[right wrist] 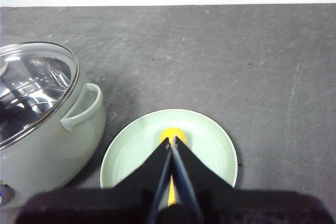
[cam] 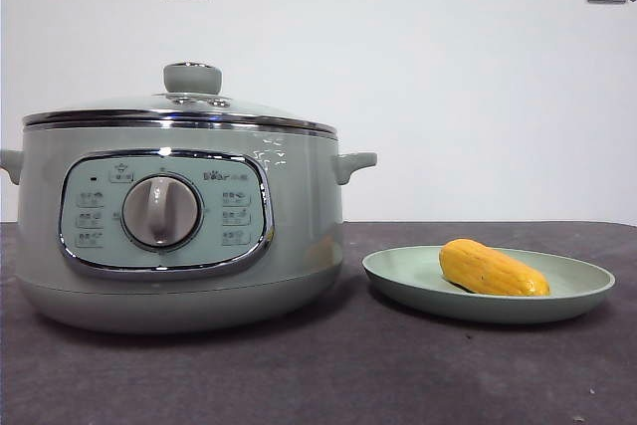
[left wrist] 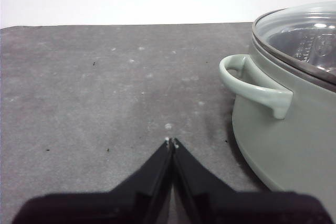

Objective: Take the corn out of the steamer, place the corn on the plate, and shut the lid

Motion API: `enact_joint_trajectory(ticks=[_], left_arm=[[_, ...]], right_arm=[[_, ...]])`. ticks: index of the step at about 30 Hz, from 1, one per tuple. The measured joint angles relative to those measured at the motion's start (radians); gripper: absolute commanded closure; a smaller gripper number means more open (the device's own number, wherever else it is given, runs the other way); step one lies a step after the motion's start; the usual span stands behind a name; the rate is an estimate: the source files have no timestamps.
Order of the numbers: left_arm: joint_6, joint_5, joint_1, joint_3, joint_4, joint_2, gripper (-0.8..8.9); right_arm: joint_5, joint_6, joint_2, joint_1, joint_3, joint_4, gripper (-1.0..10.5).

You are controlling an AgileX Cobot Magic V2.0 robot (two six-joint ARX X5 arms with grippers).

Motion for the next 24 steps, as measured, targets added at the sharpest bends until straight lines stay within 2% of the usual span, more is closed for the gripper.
enact_joint_trajectory(ticks=[20,24], left_arm=[[0.000,0.000,0.000,0.000,0.000,0.000,8.17],[0.000,0.000,0.000,0.000,0.000,0.000,8.17]], right_arm=[[0.000,-0.001,-0.001,0.000,0.000,0.000,9.5],[0.068,-0.073,-0.039,-0.009,-0.002,-0.019,9.4]])
